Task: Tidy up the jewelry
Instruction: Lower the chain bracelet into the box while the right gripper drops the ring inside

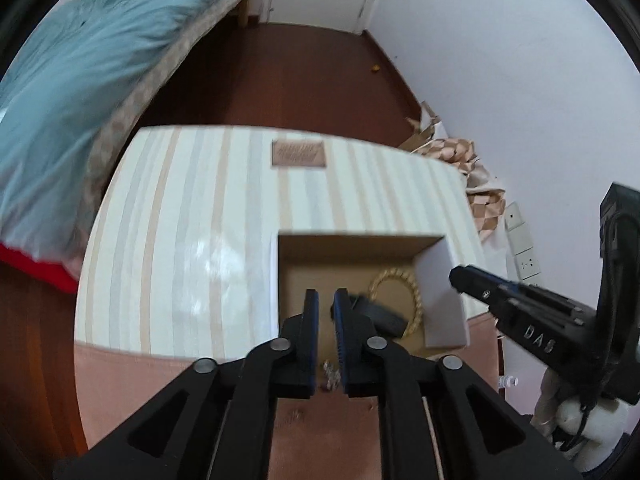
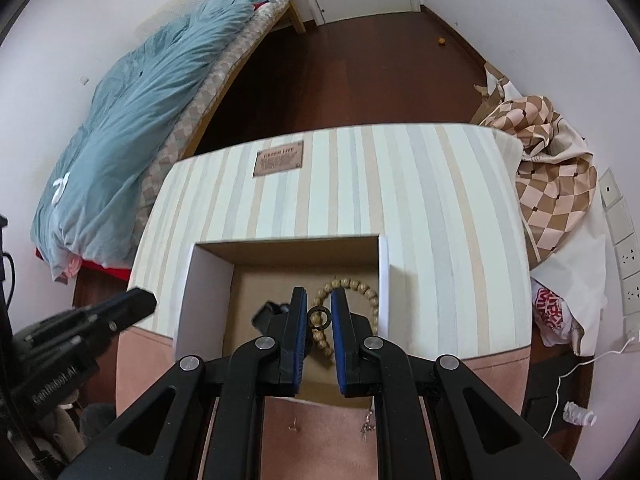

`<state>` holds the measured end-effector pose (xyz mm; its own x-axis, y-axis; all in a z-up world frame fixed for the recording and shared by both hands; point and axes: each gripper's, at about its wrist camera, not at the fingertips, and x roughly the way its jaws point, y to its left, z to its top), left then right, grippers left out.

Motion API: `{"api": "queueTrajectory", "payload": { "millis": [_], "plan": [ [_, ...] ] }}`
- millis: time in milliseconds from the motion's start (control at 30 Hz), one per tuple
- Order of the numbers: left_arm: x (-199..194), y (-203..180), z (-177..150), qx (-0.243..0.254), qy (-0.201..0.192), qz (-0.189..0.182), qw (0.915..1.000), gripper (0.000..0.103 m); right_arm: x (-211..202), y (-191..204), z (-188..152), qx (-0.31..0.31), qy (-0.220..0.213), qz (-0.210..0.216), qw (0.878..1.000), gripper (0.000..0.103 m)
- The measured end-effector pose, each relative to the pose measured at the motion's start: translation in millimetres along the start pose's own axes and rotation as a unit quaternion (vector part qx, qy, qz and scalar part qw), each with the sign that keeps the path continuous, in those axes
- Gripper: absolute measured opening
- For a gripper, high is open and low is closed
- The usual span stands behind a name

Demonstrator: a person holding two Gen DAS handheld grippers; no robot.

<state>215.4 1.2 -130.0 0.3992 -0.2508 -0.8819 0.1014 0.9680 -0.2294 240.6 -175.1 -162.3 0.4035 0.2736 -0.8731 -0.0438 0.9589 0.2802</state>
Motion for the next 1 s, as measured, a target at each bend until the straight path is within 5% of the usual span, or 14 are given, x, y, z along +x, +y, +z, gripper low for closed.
{"api": "queueTrajectory", "payload": {
  "millis": [33,67,100,367,700,800,867,1000],
  "plan": [
    [0.6,-0.2,-5.2,0.001,0.000,0.008,1.0000,0.034,1.1,0.0,-1.2,0.000,0.002,0.000,1.000,0.013],
    [0.2,-0.6,-12.8,0.004,-0.002,0.030,0.9995,0.065,2.1,-0.2,-3.1,0.001,0.003,0.000,1.000,0.013],
    [-2.3,-0.3,-20.5,0.002,-0.008,0.036,0.9993,0.074,1.5,-0.5,-5.1,0.002,0.001,0.000,1.000,0.012],
    [3.0,-5.0,-85.2,-0.013,-0.042,0.074,0.9963,0.075,-7.5,-2.7,-22.9,0.003,-0.005,-0.002,1.000,0.012],
    [43.4,-23.3,-90.0,0.000,-0.028,0.080,0.9964,0.075,-0.4,-7.6,-28.6,0.015,0.004,-0.011,1.000,0.013],
    [49.7,-25.9,-87.0,0.002,-0.029,0.082,0.9962,0.057,-0.5,-8.7,-27.5,0.020,0.003,-0.012,1.000,0.013],
    [55.6,-25.9,-84.5,0.004,-0.022,0.081,0.9964,0.016,0.2,-8.5,-27.0,0.020,0.004,-0.011,1.000,0.013],
    [53.5,-22.2,-85.0,0.002,-0.034,0.075,0.9966,0.005,-0.5,-8.1,-26.7,0.021,0.004,-0.008,1.000,0.013]
  ]
}}
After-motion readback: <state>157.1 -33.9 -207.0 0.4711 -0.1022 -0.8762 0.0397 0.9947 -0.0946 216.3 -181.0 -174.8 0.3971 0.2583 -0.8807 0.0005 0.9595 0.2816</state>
